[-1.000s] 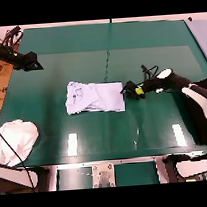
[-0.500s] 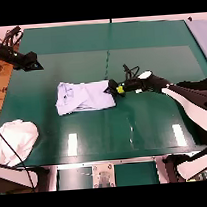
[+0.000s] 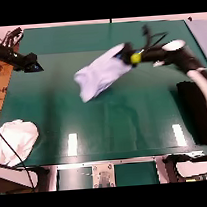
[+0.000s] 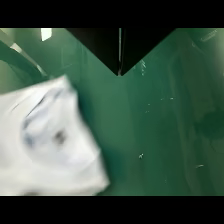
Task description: Fold the shirts.
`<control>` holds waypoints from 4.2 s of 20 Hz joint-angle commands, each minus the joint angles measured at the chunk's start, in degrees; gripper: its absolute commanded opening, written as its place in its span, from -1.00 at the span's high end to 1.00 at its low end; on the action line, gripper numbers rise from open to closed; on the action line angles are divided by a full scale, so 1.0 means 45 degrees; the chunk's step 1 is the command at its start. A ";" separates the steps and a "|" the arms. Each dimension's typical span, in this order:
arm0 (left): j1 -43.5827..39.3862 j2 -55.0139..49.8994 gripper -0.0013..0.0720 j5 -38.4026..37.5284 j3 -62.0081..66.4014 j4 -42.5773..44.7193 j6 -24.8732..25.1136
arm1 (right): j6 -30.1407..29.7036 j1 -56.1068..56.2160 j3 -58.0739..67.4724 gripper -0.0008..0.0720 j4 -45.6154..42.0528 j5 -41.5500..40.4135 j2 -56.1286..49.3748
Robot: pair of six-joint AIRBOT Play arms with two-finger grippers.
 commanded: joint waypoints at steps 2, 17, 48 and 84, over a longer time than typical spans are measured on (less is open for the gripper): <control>0.0015 0.0005 0.91 -0.0559 0.0015 0.0000 0.0000 | 0.2346 -0.3827 0.0588 0.92 -0.2021 0.0491 0.2798; 0.0015 0.0005 0.91 -0.0612 0.0015 -0.0005 0.0000 | 0.6144 -1.3862 0.0510 0.92 -0.6314 0.2200 0.5119; 0.0015 0.0005 0.91 -0.0189 0.0015 -0.0015 0.0005 | 0.9102 -1.1545 -0.3798 0.92 -0.4439 -0.4648 0.6363; 0.0010 -0.0005 0.91 -0.0165 0.0015 -0.0044 0.0097 | 0.6747 -1.6738 -0.6033 -0.64 -1.4445 0.3002 0.8378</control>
